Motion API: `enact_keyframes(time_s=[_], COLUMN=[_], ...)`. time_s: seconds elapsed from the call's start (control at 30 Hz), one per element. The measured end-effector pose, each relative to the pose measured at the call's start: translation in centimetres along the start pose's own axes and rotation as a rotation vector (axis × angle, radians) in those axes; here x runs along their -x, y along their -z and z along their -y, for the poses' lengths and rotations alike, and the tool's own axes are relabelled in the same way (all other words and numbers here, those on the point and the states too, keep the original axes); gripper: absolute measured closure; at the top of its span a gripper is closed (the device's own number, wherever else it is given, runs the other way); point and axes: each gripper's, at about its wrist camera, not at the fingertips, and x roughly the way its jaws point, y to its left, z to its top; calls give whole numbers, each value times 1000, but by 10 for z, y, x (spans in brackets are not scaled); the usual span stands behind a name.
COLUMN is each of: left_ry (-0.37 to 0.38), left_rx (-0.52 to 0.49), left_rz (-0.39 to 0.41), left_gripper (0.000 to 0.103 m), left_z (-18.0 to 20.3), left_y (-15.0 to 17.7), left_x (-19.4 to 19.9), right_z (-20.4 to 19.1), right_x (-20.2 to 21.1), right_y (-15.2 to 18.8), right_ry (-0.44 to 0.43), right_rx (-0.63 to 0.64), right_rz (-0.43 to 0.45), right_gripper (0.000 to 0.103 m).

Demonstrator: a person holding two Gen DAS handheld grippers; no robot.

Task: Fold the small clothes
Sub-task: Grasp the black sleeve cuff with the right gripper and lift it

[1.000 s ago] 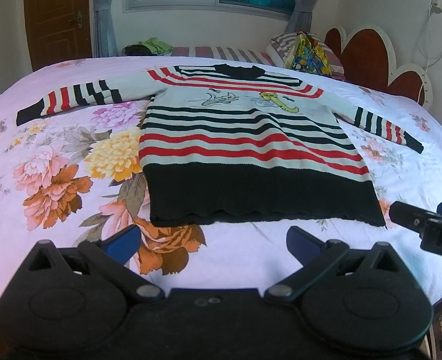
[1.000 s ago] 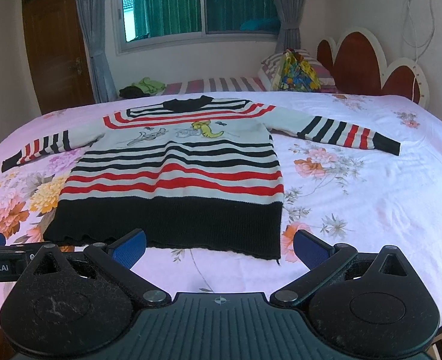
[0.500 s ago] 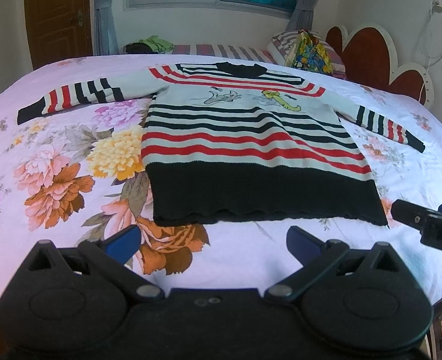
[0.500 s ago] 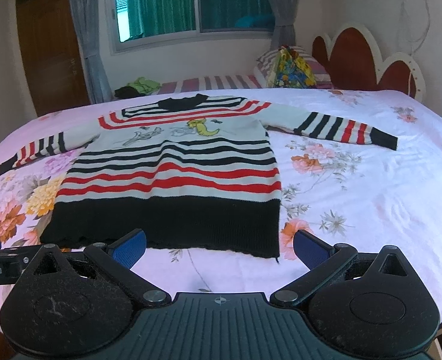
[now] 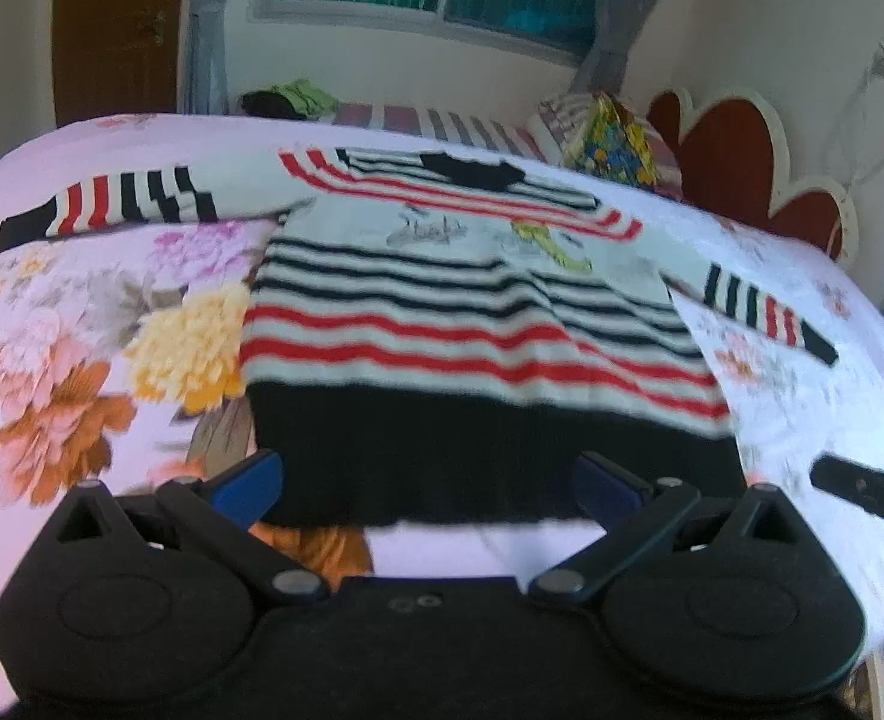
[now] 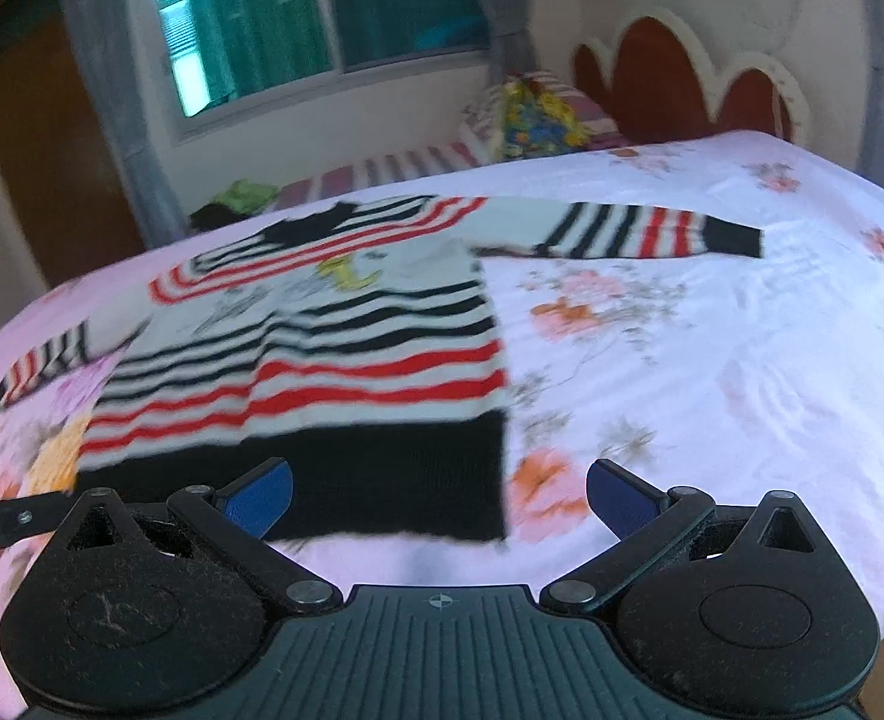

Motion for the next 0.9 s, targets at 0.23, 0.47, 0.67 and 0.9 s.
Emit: enact_keyframes(time_s=[0.23, 0.47, 0.67, 0.9], left_ry=[-19, -37, -97, -129], left_rx=[-40, -95, -61, -59], left_rz=[-11, -35, -66, -61], left_gripper=[1, 3, 1, 1], left_z=[9, 21, 22, 20], left_y=[-34, -66, -97, -120], left_x=[-40, -89, -142, -183], right_z=[22, 59, 119, 224], right_x=[-45, -77, -124, -175], right_y=[-21, -63, -117, -147], right_ry=[-129, -15, 82, 197], right_rx=[-21, -106, -230, -544], right_rz=[-182, -40, 58, 174], right_gripper=[0, 0, 54, 54])
